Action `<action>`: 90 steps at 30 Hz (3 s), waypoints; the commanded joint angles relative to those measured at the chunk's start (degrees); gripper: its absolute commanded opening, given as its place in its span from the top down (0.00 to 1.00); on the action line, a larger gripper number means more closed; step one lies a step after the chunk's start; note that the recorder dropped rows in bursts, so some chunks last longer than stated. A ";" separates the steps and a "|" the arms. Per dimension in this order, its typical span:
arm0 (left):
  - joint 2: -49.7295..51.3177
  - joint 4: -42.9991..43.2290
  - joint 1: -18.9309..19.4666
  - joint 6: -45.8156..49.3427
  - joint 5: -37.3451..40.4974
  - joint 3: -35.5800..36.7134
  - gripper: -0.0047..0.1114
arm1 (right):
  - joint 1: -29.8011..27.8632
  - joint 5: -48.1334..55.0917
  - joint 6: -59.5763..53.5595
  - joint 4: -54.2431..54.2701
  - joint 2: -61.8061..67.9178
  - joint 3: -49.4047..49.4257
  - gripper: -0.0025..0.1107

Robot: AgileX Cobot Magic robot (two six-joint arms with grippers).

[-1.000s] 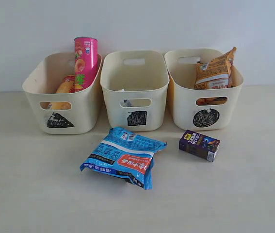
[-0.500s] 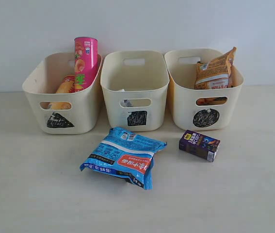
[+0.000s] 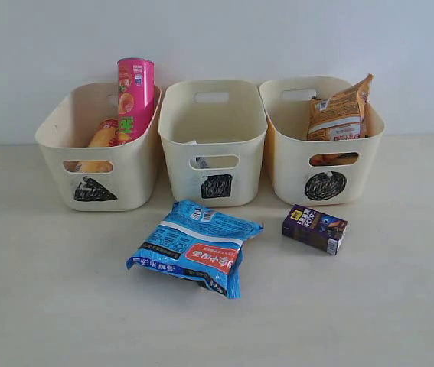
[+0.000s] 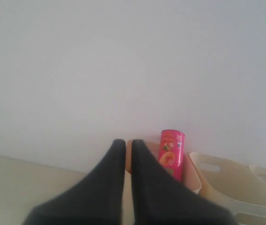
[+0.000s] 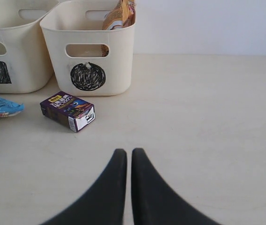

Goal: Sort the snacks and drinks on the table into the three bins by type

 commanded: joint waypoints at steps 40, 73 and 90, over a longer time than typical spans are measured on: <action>-0.11 -3.65 0.14 0.36 8.91 12.23 0.93 | -0.05 -0.45 -0.12 0.03 -0.30 0.24 0.97; -0.11 -4.01 0.14 26.86 9.82 12.23 0.93 | -0.05 -16.30 19.30 7.04 4.46 -5.90 0.97; -0.11 -7.16 0.14 26.75 9.82 12.23 0.93 | -0.05 5.48 8.42 17.95 39.02 -51.47 0.97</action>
